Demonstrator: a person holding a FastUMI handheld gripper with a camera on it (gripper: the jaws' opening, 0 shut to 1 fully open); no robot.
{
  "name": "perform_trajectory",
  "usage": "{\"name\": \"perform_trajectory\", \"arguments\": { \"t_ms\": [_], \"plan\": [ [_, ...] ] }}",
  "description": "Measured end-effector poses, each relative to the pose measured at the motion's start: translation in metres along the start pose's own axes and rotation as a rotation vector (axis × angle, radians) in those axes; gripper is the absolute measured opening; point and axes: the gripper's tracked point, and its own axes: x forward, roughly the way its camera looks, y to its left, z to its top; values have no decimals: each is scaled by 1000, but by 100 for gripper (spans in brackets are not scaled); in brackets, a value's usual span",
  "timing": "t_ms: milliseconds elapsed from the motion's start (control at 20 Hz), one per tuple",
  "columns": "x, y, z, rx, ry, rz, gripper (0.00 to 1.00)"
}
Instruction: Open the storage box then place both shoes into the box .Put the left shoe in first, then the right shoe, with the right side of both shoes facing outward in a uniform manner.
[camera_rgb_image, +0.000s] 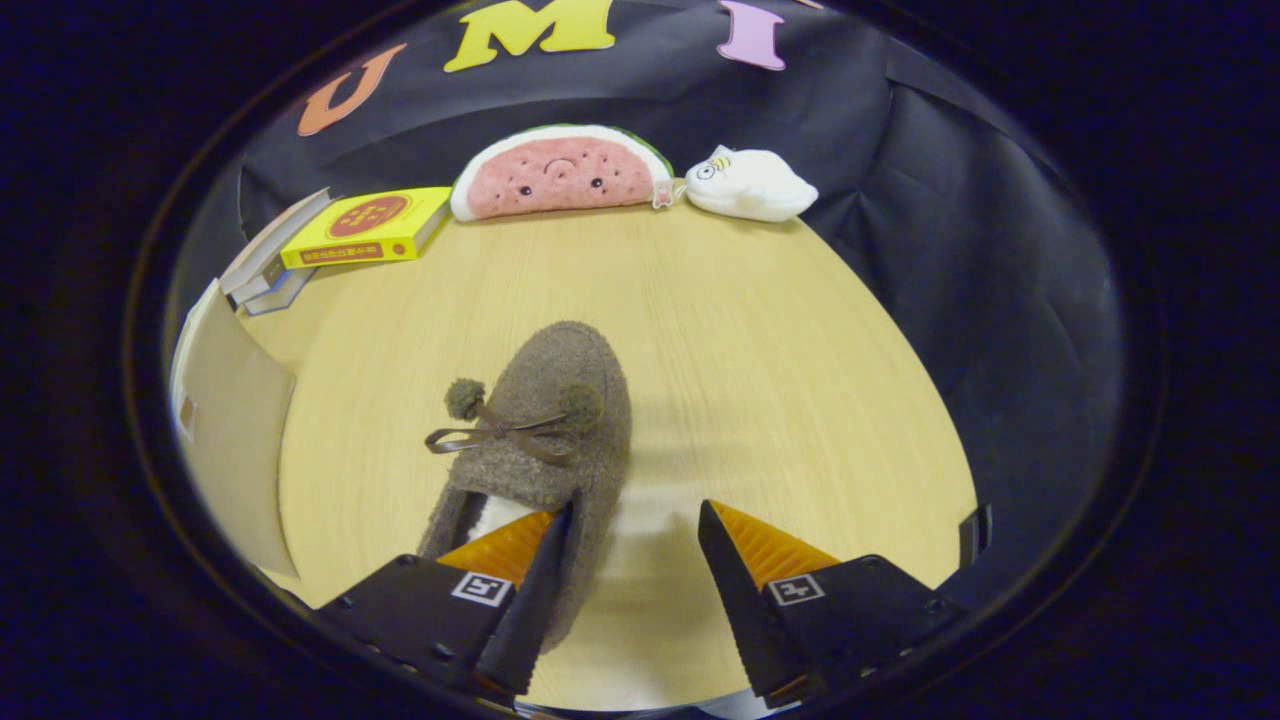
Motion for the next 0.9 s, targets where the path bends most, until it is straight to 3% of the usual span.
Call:
{"name": "perform_trajectory", "arguments": {
  "t_ms": [100, 150, 250, 300, 350, 650, 900],
  "plan": [
    [4, 10, -4, 46, 25, 78, 54],
    [5, 14, -3, 69, 30, 112, 38],
    [6, 14, -3, 88, 36, 127, 18],
    [8, 14, -3, 105, 44, 137, 18],
    [6, 14, -3, 117, 47, 141, 2],
    [-9, 13, -5, 156, 55, 141, 1],
    [-53, 18, 9, 169, 6, 154, 2]
  ]
}}
